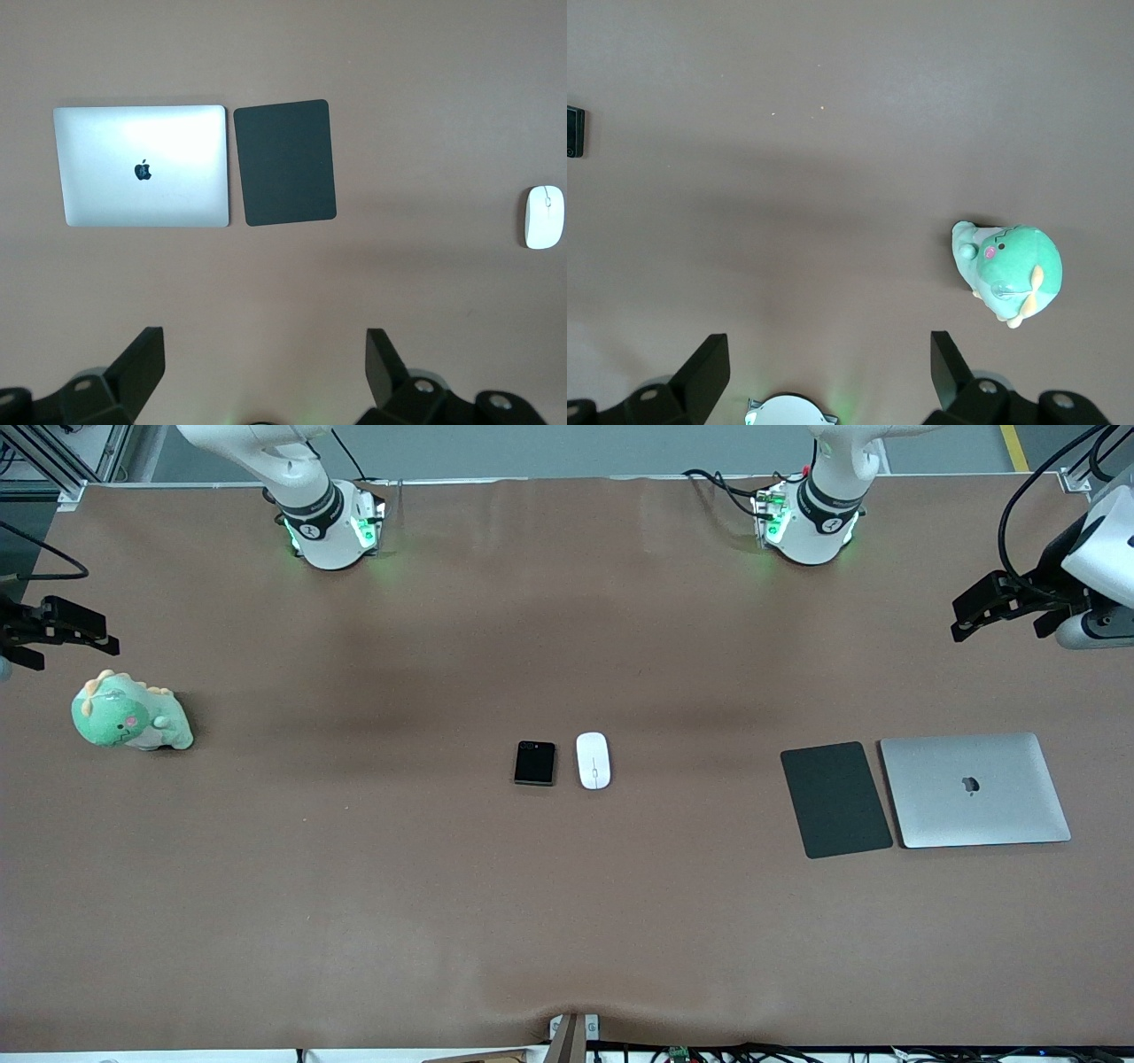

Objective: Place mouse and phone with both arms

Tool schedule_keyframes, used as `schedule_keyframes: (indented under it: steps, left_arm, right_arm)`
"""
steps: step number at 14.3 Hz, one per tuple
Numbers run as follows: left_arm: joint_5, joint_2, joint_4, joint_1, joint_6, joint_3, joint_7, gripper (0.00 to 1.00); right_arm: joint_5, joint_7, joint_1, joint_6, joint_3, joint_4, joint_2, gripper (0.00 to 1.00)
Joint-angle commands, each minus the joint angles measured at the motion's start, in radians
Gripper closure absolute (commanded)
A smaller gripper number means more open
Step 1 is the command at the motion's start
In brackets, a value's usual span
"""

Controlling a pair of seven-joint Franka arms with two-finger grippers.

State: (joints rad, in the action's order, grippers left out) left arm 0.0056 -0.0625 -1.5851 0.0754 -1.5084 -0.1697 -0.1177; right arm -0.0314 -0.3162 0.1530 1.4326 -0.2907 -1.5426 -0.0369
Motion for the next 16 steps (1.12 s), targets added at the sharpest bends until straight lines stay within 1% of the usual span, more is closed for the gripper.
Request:
schedule_keyframes:
  steps: [1, 6, 8, 11, 12, 14, 16]
  left_arm:
    - [-0.003, 0.010, 0.024, 0.006, 0.016, -0.001, 0.012, 0.00]
    - [0.002, 0.015, 0.027, -0.005, 0.016, -0.002, 0.001, 0.00]
    - [0.002, 0.059, 0.066, -0.006, 0.016, -0.008, 0.003, 0.00]
    - [-0.013, 0.093, 0.065, -0.031, 0.014, -0.025, -0.037, 0.00]
    - [-0.015, 0.110, 0.065, -0.040, 0.007, -0.036, -0.069, 0.00]
    - [-0.013, 0.150, 0.059, -0.077, -0.033, -0.069, -0.143, 0.00]
    - [-0.013, 0.202, 0.059, -0.123, -0.078, -0.086, -0.209, 0.00]
  right_arm:
    - [0.014, 0.012, 0.008, 0.002, 0.005, -0.019, 0.023, 0.00]
    - [-0.001, 0.005, 0.002, 0.011, 0.005, 0.021, 0.000, 0.00]
    - [-0.015, 0.005, 0.002, 0.009, 0.004, 0.021, -0.020, 0.00]
    - [-0.013, -0.012, 0.005, 0.008, 0.004, 0.021, -0.031, 0.00]
    - [0.001, -0.020, 0.010, 0.008, 0.004, 0.021, -0.031, 0.00]
    - [0.010, -0.020, 0.011, 0.011, 0.005, 0.019, -0.032, 0.00]
    - [0.013, -0.020, 0.008, 0.025, 0.004, 0.019, -0.040, 0.00]
